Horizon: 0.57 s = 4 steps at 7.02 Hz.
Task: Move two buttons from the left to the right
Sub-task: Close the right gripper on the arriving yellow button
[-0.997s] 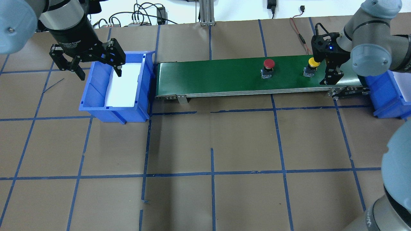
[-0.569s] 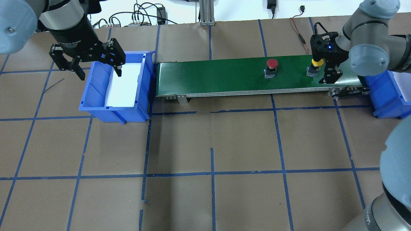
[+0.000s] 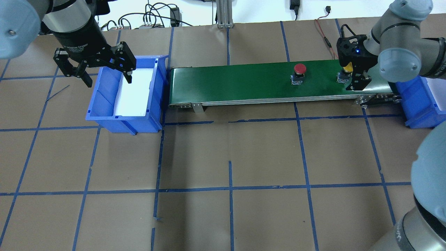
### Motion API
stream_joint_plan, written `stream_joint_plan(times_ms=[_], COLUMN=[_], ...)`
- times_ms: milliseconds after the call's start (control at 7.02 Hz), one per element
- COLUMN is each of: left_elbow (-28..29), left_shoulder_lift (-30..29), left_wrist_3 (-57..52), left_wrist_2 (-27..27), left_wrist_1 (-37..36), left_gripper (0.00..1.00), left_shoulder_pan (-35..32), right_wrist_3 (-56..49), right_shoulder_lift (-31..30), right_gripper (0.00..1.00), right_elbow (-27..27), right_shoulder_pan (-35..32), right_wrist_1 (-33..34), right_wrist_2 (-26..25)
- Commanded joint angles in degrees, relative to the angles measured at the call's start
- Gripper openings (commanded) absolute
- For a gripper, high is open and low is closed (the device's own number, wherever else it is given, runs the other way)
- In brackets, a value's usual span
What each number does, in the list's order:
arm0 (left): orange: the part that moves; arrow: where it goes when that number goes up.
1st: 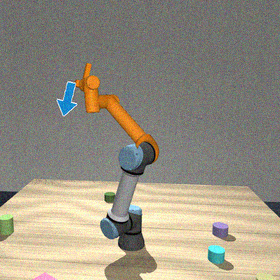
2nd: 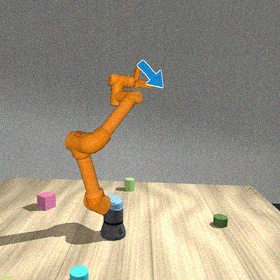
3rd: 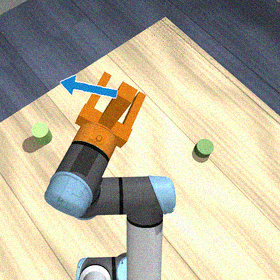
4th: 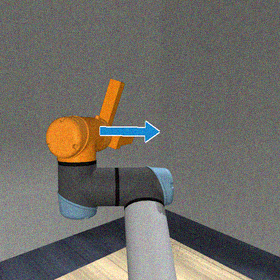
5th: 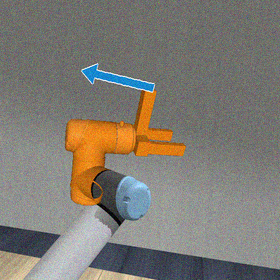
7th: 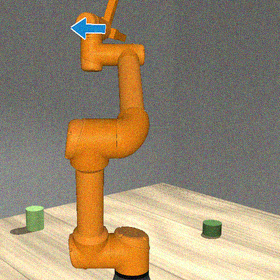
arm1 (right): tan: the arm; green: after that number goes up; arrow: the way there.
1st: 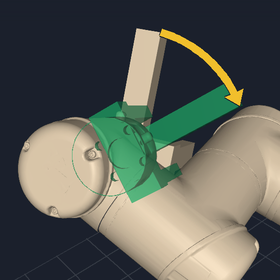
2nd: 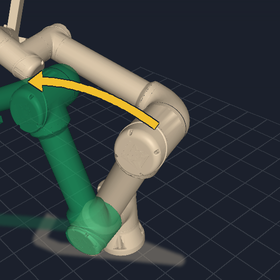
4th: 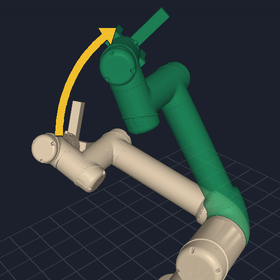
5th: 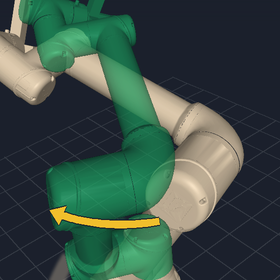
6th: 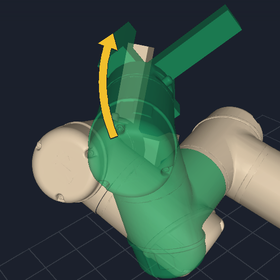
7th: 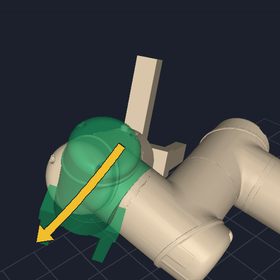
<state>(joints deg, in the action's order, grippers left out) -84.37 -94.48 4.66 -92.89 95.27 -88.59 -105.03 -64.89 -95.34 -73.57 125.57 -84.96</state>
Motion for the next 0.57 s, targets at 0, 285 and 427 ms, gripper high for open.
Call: stream_joint_plan(times_ms=[0, 285, 427], left_elbow=[0.0, -0.1, -0.1], left_shoulder_lift=[0.0, 0.0, 0.0], left_wrist_3=[0.0, -0.2, -0.2], left_wrist_2=[0.0, 0.0, -0.1], left_wrist_1=[0.0, 0.0, 0.1], left_gripper=[1.00, 1.00, 1.00], left_shoulder_pan=[-0.1, 0.0, 0.0], right_wrist_3=[-0.1, -0.4, -1.0], right_shoulder_lift=[0.0, 0.0, -0.7], right_gripper=[0.50, 0.18, 0.06], right_elbow=[0.0, -0.1, 0.2], right_shoulder_pan=[0.0, 0.1, 0.1], right_wrist_1=[1.0, 1.0, 1.1], right_wrist_2=[-0.7, -3.2, -3.2])
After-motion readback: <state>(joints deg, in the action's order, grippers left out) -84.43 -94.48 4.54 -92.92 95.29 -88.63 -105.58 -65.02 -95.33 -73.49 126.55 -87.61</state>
